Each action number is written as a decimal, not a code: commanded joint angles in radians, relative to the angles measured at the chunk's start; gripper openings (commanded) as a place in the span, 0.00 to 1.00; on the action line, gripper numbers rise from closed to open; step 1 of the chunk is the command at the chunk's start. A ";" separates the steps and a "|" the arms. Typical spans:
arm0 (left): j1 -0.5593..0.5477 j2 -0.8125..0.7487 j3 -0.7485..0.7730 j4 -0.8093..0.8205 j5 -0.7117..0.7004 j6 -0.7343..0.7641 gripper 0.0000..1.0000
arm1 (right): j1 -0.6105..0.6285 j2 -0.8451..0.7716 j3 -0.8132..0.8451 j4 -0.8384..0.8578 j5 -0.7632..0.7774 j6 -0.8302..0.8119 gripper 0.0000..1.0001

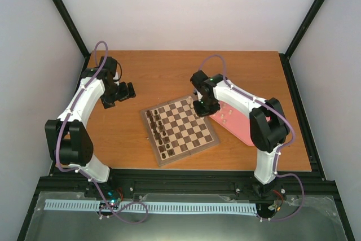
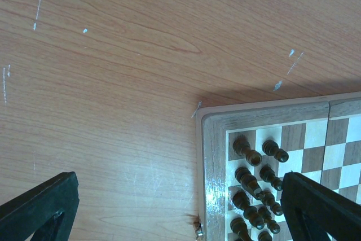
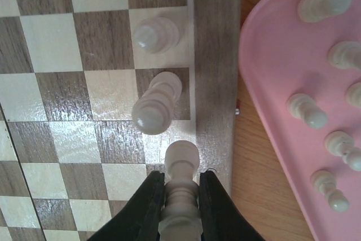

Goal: Set up the chess pieces on the board
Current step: Place the chess piece on the chessboard.

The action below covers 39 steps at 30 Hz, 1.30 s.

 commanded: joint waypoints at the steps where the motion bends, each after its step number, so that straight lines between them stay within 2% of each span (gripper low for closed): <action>1: -0.006 -0.023 0.002 0.012 -0.006 -0.012 1.00 | 0.032 0.020 -0.015 0.014 -0.003 0.000 0.09; 14: -0.006 -0.016 0.009 0.008 -0.007 0.005 1.00 | 0.049 0.053 -0.018 0.013 0.031 0.025 0.09; 24: -0.006 -0.010 0.005 0.009 -0.009 0.011 1.00 | 0.049 0.079 -0.001 0.006 0.030 0.019 0.14; 33: -0.005 -0.006 0.002 0.012 -0.007 0.009 1.00 | 0.051 0.061 -0.005 0.006 0.002 -0.016 0.37; 39: -0.005 -0.003 -0.002 0.013 -0.010 0.011 1.00 | 0.054 0.030 0.000 -0.003 -0.020 -0.038 0.42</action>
